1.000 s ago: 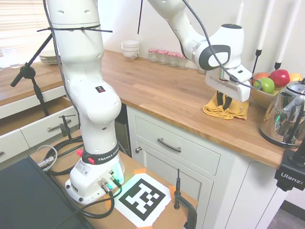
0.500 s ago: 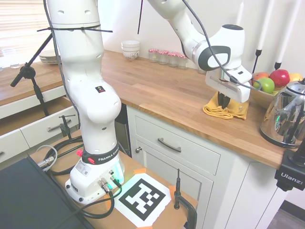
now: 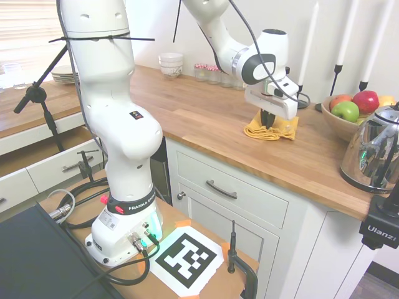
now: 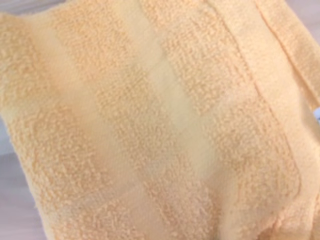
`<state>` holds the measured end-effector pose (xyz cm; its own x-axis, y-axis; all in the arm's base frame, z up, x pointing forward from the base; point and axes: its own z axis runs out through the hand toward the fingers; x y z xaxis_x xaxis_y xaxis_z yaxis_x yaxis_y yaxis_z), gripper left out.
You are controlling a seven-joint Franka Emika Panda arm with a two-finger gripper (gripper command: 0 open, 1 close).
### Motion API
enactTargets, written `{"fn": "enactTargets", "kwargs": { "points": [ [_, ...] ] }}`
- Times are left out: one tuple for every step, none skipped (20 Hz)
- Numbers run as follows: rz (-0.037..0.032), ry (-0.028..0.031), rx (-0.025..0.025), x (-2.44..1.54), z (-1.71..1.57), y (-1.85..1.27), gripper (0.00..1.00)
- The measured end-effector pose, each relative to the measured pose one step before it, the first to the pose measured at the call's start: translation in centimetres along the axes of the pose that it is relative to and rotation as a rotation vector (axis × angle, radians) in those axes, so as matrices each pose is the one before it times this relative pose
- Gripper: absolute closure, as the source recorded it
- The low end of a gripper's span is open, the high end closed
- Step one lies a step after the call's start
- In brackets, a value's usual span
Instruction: Wipe the counter
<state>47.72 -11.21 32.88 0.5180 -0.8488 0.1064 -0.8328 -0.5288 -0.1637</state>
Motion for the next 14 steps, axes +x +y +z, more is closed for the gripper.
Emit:
{"fn": "enactTargets", "kwargs": {
  "points": [
    [-0.01952, 0.00024, -0.00216, -1.409, 0.022, -1.350, 1.00],
    [-0.01849, 0.00202, -0.00345, -1.431, 0.032, -1.324, 1.00],
    [-0.02128, 0.00260, -0.00313, -1.475, 0.011, -1.308, 1.00],
    [-0.01983, 0.00228, -0.00230, -1.580, -0.016, -1.342, 1.00],
    [-0.01862, 0.00161, -0.00190, -1.498, -0.035, -1.218, 1.00],
    [-0.01738, 0.00173, -0.00178, -1.414, -0.035, -1.106, 1.00],
    [-0.01781, 0.00111, -0.00148, -1.344, -0.043, -1.017, 1.00],
    [-0.01590, 0.00182, -0.00267, -1.218, -0.042, -0.887, 1.00],
    [-0.01521, 0.00188, -0.00203, -1.089, -0.051, -0.783, 1.00],
    [-0.01511, 0.00139, -0.00203, -1.032, -0.059, -0.722, 1.00],
    [-0.01343, 0.00029, -0.00123, -0.976, -0.077, -0.682, 1.00],
    [-0.01411, -0.00224, 0.00029, -0.963, -0.105, -0.684, 1.00],
    [-0.01366, -0.00029, 0.00027, -0.841, -0.127, -0.627, 1.00],
    [-0.01461, 0.00256, 0.00004, -0.850, -0.156, -0.658, 1.00]
  ]
}}
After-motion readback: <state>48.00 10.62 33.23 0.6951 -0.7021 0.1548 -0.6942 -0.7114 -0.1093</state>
